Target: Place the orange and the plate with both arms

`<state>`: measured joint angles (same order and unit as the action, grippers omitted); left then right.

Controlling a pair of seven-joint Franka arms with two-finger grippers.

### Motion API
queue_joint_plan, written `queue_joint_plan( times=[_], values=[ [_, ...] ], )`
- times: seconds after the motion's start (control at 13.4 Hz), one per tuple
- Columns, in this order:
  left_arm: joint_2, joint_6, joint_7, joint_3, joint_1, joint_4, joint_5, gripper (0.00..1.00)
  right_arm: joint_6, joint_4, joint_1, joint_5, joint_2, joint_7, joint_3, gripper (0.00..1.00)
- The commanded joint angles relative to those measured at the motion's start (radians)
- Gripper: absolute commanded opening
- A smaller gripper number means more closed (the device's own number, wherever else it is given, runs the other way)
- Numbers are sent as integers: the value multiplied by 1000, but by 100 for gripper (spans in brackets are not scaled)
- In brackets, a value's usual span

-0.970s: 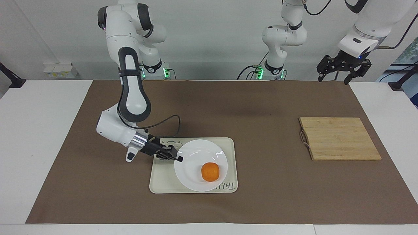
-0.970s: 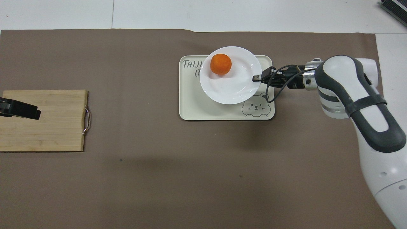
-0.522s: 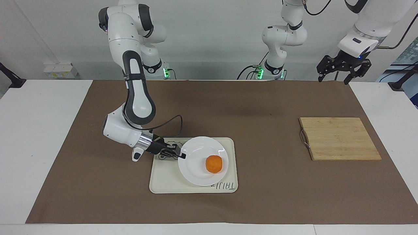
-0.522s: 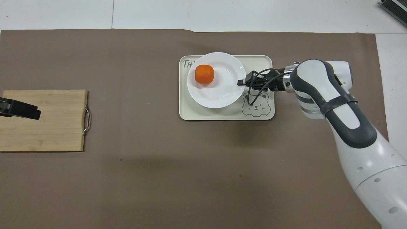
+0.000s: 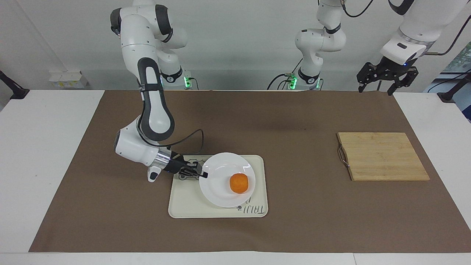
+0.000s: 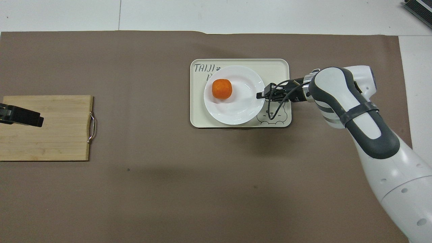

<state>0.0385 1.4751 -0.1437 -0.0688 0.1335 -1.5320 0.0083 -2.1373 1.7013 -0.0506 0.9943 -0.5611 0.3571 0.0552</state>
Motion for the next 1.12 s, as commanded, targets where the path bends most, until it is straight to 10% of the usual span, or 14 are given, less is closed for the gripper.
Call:
queue_joint_plan(
  times=[0.0, 0.07, 0.15, 0.22, 0.3, 1.04],
  values=[
    [3, 2, 6, 9, -6, 6, 18, 100, 0, 46, 11, -39, 23, 22, -1, 0],
    [3, 2, 4, 9, -6, 6, 18, 100, -6, 46, 11, -39, 23, 22, -2, 3],
    [3, 2, 4, 9, -6, 6, 18, 100, -10, 43, 9, -46, 21, 20, -2, 33],
    [3, 2, 4, 9, -6, 6, 16, 100, -13, 37, 11, -69, 20, 22, -2, 83],
    [3, 2, 4, 9, -6, 4, 16, 100, -13, 31, 17, -91, 20, 22, -2, 100],
    [3, 2, 3, 9, -6, 6, 15, 100, -15, -2, 29, -474, 111, -33, -17, 100]
  ],
)
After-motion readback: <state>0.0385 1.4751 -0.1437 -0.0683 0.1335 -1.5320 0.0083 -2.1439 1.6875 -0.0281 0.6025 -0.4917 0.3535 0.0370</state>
